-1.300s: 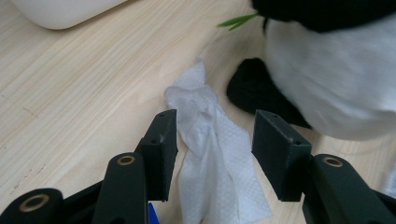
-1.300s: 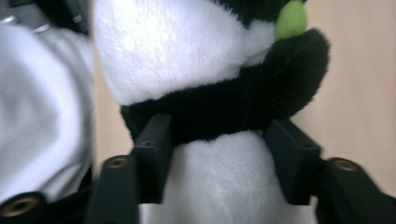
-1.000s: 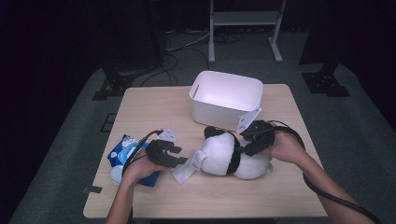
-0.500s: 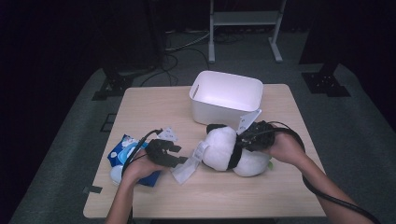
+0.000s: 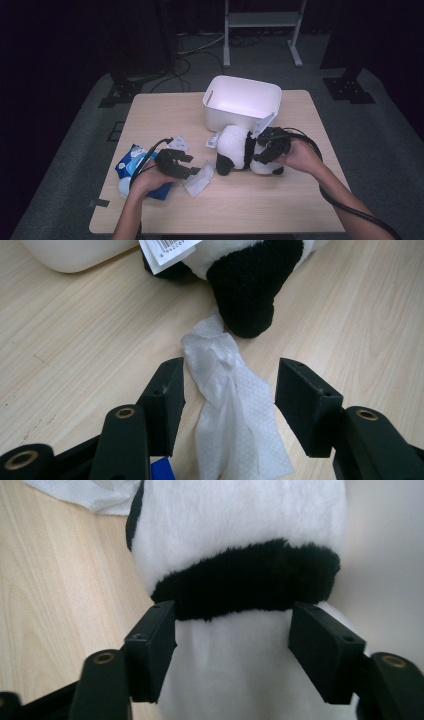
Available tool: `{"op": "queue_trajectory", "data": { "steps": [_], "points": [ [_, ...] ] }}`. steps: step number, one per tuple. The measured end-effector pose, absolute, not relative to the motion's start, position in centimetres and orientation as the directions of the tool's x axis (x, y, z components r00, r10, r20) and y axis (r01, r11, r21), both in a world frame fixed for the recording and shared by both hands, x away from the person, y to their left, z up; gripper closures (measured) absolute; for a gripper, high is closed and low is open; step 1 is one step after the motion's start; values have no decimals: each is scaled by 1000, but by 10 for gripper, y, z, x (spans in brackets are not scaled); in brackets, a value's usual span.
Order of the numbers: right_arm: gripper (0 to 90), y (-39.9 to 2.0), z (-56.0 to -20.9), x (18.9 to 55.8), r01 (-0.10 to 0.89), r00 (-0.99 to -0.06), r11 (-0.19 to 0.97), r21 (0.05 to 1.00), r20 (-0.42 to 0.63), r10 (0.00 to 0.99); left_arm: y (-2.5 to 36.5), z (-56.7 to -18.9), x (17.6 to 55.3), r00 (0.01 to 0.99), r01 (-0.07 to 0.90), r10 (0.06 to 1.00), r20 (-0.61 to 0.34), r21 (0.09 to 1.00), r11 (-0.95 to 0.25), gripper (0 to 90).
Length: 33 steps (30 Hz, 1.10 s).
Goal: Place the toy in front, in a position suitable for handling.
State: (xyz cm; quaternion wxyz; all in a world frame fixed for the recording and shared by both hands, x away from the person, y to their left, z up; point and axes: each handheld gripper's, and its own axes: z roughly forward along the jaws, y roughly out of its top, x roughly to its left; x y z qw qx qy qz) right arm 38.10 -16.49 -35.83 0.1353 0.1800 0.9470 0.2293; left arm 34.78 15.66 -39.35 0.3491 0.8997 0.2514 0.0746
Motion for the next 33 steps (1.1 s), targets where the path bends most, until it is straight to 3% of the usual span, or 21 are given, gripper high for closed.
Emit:
{"op": "queue_trajectory", "data": {
  "steps": [8, 14, 16, 21, 23, 33],
  "points": [
    [229, -152, -363, 397, 248, -910, 869, 428, -205, 361, 160, -392, 348, 863, 396, 504, -36, 669, -630, 431],
    [183, -148, -370, 411, 263, -928, 874, 408, -141, 345, 160, -392, 348, 862, 395, 505, -36, 672, -626, 407],
    [214, -145, -374, 416, 253, -938, 881, 401, -121, 325, 161, -391, 348, 862, 395, 506, -36, 673, -626, 400],
    [422, -146, -376, 411, 218, -944, 883, 416, -138, 299, 163, -390, 347, 859, 395, 511, -33, 677, -620, 391],
    [464, -148, -374, 409, 201, -949, 884, 423, -142, 283, 163, -390, 347, 859, 396, 510, -34, 677, -621, 389],
    [482, -149, -371, 387, 136, -977, 884, 447, -87, 194, 165, -390, 346, 855, 401, 516, -38, 680, -614, 378]
  ]
}}
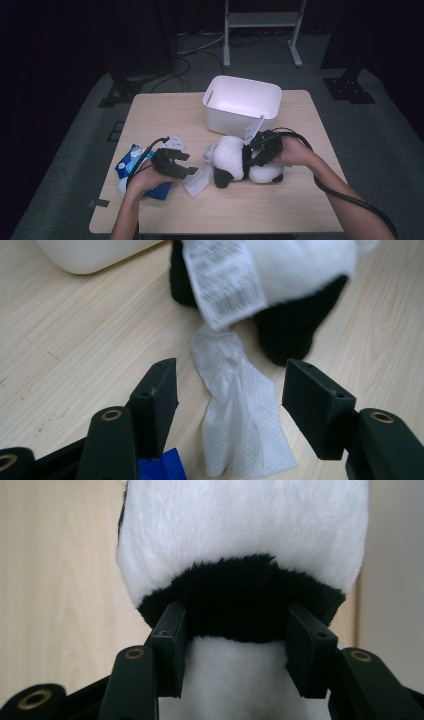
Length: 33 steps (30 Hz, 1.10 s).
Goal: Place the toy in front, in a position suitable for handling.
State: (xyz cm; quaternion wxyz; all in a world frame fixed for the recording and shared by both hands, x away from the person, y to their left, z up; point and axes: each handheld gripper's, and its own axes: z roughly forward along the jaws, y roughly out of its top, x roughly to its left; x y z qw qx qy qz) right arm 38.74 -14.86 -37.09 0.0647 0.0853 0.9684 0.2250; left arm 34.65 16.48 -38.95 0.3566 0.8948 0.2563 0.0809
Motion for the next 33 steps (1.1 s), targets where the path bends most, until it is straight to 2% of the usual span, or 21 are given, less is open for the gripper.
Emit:
{"op": "queue_trajectory", "data": {
  "steps": [11, 22, 27, 33],
  "points": [
    [477, -150, -372, 356, 74, -993, 874, 481, -45, 109, 168, -389, 347, 851, 406, 524, -34, 677, -614, 367],
    [468, -147, -373, 336, 55, -996, 866, 498, -31, 81, 171, -387, 348, 846, 409, 532, -38, 687, -601, 358],
    [407, -145, -372, 332, 72, -995, 868, 491, -31, 100, 172, -387, 348, 847, 407, 530, -37, 686, -603, 354],
    [267, -151, -358, 341, 160, -986, 827, 538, 45, 161, 173, -387, 348, 847, 409, 530, -41, 686, -601, 338]
  ]
}}
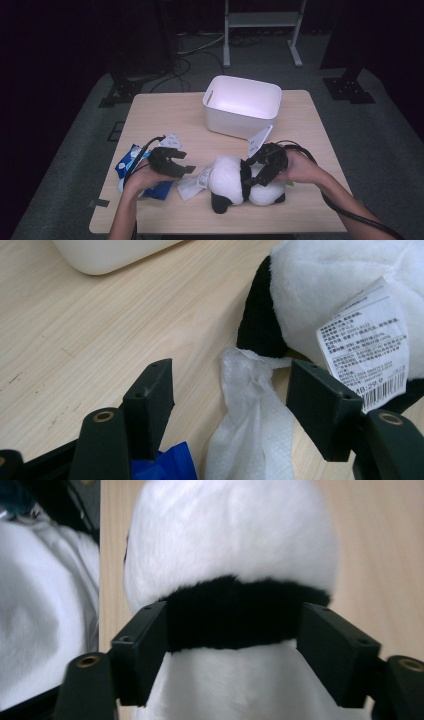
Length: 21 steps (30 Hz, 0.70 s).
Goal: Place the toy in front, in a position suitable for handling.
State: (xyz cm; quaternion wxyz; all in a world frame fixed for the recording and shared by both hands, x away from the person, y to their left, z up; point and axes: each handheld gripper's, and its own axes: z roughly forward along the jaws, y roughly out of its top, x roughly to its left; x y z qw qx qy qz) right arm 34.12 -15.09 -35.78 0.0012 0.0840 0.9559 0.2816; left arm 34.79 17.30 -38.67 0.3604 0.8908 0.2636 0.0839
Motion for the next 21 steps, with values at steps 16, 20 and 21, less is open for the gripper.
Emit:
{"op": "queue_trajectory", "data": {
  "steps": [16, 20, 21],
  "points": [
    [359, -166, -316, 393, 214, -964, 786, 580, -4, 265, 176, -386, 348, 844, 409, 534, -46, 698, -587, 288],
    [371, -166, -309, 410, 227, -955, 781, 582, -24, 295, 179, -386, 349, 841, 411, 539, -45, 701, -583, 276],
    [372, -166, -307, 415, 229, -953, 781, 581, -28, 301, 179, -387, 349, 840, 412, 540, -44, 700, -583, 274]
  ]
}}
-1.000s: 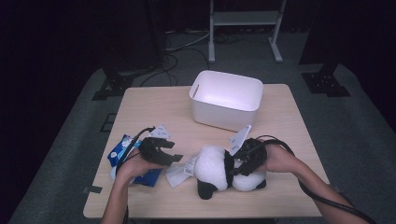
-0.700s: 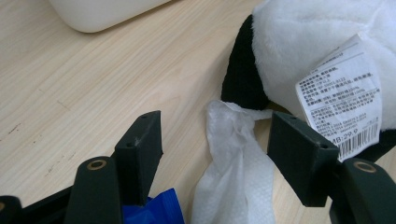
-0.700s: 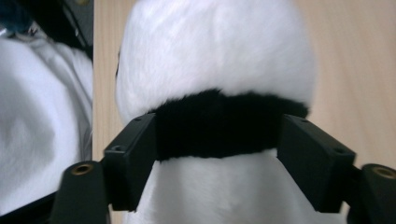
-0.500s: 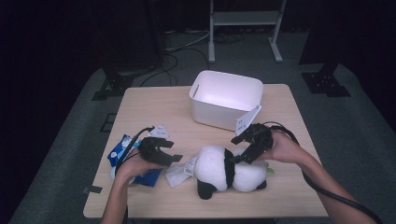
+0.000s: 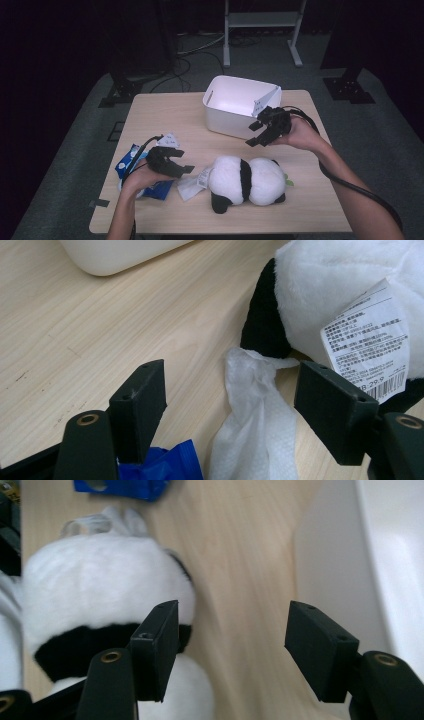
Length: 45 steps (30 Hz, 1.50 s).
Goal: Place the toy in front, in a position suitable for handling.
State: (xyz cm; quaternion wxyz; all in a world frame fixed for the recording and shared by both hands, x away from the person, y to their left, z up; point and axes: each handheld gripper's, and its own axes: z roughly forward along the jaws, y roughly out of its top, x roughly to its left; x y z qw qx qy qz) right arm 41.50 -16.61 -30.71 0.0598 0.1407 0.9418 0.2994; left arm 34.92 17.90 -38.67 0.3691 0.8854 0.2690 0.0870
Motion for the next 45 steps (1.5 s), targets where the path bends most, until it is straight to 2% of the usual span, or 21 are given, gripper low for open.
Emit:
{"op": "queue_trajectory", "data": {
  "steps": [11, 26, 45],
  "points": [
    [438, -159, -293, 454, 269, -934, 780, 564, -46, 356, 181, -387, 349, 841, 411, 538, -50, 706, -577, 255],
    [440, -142, -290, 493, 292, -920, 780, 554, -62, 387, 187, -384, 348, 834, 414, 550, -48, 714, -565, 226],
    [453, -135, -310, 507, 303, -923, 798, 520, -49, 382, 190, -388, 350, 829, 425, 556, -58, 712, -559, 204]
  ]
}}
